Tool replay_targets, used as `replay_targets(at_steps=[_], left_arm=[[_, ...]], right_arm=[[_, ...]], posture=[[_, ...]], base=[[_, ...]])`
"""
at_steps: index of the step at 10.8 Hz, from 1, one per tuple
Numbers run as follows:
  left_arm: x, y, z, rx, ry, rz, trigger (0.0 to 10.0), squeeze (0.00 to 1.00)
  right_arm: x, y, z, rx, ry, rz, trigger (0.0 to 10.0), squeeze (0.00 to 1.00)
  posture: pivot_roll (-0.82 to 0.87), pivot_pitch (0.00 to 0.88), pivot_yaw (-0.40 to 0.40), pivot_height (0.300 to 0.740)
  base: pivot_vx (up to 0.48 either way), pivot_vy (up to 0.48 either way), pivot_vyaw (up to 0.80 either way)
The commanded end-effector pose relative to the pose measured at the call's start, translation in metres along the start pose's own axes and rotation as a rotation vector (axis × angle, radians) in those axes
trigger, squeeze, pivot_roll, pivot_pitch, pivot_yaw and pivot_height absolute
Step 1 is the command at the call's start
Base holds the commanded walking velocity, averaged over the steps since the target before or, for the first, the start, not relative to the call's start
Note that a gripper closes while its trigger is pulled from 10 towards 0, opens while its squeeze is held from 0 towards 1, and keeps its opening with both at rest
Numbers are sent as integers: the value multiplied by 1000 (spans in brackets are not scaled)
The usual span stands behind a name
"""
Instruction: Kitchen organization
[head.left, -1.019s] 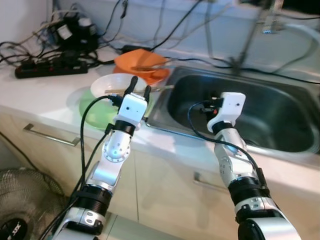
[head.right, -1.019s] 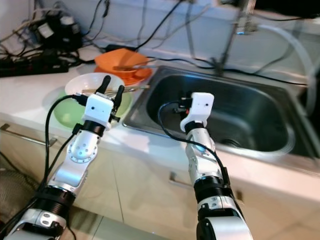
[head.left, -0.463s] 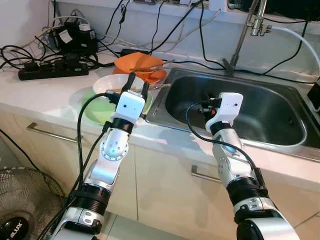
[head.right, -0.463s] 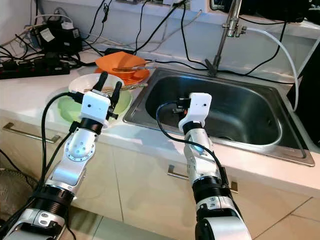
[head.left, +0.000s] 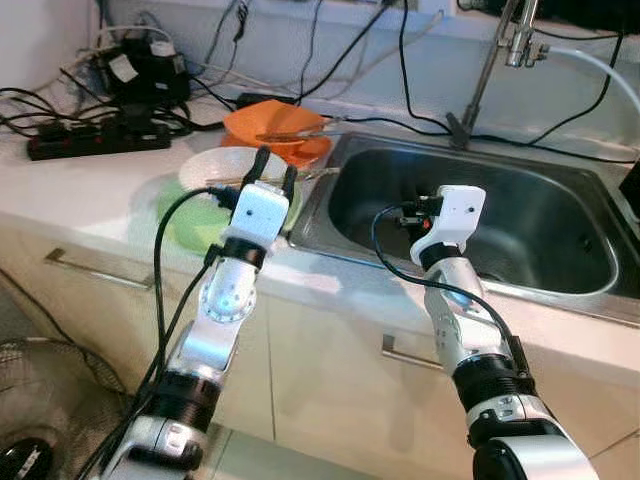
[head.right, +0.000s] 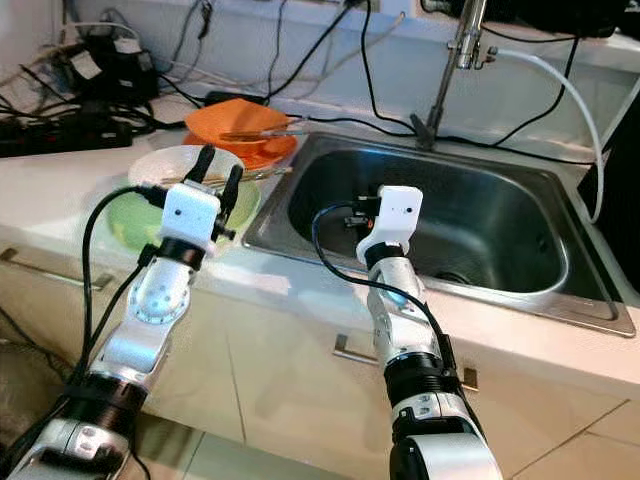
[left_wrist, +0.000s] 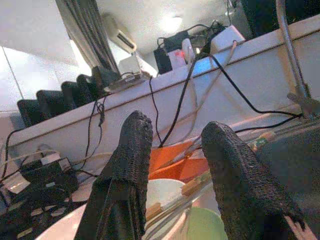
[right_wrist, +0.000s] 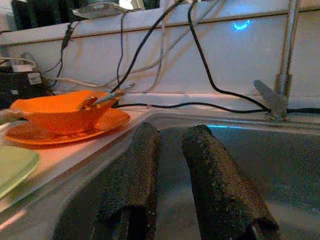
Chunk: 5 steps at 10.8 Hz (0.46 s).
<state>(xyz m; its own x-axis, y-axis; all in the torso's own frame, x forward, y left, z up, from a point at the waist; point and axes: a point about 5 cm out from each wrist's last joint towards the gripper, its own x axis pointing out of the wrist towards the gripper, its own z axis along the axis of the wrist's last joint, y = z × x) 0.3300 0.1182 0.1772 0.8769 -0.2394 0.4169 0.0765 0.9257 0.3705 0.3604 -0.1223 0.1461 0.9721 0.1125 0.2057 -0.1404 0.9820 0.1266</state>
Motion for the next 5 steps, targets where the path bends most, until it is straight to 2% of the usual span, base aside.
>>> replay_targets(at_steps=[1, 3, 5], left_arm=[[-3, 2, 8, 35, -44, -14, 10000, 0], [-23, 1, 14, 139, -78, -75, 10000, 0], [-33, -6, 8, 237, -39, -181, 10000, 0]], right_arm=[[-3, -3, -4, 7, 12, -13, 10000, 0], [-5, -4, -6, 11, 17, -19, 10000, 0], [-5, -2, -8, 18, 26, -15, 10000, 0]], posture=[[200, 0, -29, 740], [212, 0, -29, 740], [223, 0, -34, 740]], base=[[0, 0, 0], [0, 0, 0], [0, 0, 0]])
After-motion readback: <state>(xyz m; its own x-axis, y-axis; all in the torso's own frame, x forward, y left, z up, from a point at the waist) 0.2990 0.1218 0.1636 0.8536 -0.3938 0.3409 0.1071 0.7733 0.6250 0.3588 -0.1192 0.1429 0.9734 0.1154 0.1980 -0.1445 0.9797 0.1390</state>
